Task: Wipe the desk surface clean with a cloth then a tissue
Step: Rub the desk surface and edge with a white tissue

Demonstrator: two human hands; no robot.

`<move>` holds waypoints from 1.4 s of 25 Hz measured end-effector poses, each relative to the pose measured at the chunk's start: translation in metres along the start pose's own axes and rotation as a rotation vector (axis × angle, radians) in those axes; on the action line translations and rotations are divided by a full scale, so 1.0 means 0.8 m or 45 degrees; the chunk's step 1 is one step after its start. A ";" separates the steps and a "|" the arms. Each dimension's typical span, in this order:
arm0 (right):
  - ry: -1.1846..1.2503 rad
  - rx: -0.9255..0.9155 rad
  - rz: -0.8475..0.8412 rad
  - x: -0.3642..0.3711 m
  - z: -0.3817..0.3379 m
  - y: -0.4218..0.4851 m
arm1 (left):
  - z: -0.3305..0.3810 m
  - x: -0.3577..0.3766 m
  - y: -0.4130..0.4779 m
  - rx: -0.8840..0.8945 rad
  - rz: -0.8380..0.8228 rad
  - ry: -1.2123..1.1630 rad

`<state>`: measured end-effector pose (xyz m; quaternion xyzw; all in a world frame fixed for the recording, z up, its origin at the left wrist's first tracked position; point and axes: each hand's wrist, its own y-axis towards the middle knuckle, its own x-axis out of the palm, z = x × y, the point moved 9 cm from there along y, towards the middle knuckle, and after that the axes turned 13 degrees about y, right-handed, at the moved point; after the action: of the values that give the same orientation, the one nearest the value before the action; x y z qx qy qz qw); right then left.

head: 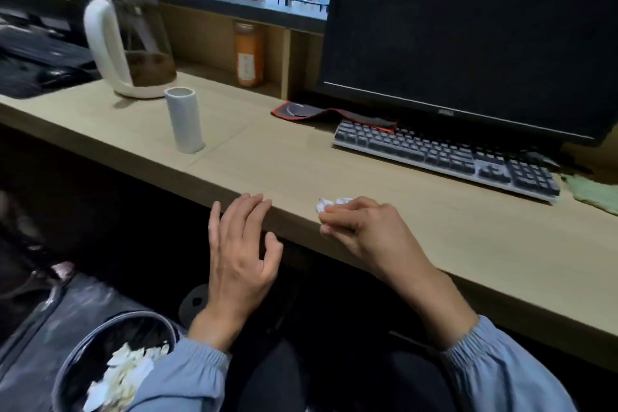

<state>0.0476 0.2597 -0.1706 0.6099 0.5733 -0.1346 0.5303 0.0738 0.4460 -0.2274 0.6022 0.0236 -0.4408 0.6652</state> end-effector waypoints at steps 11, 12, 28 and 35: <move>-0.002 0.029 -0.195 0.171 -0.087 0.197 | -0.163 -0.018 0.029 -0.387 -0.002 0.016; -0.011 0.028 -0.207 0.179 -0.092 0.206 | -0.167 -0.019 0.028 -0.400 0.010 0.008; 0.128 -0.020 -0.252 0.103 -0.066 0.144 | -0.086 -0.018 0.048 -0.344 -0.075 -0.162; -0.047 0.126 -0.248 -0.015 0.004 0.024 | 0.050 0.014 0.041 -0.010 -0.128 -0.258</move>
<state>0.0613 0.2548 -0.1536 0.5742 0.6127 -0.2247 0.4944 0.0811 0.4034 -0.1970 0.5499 -0.0119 -0.5320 0.6437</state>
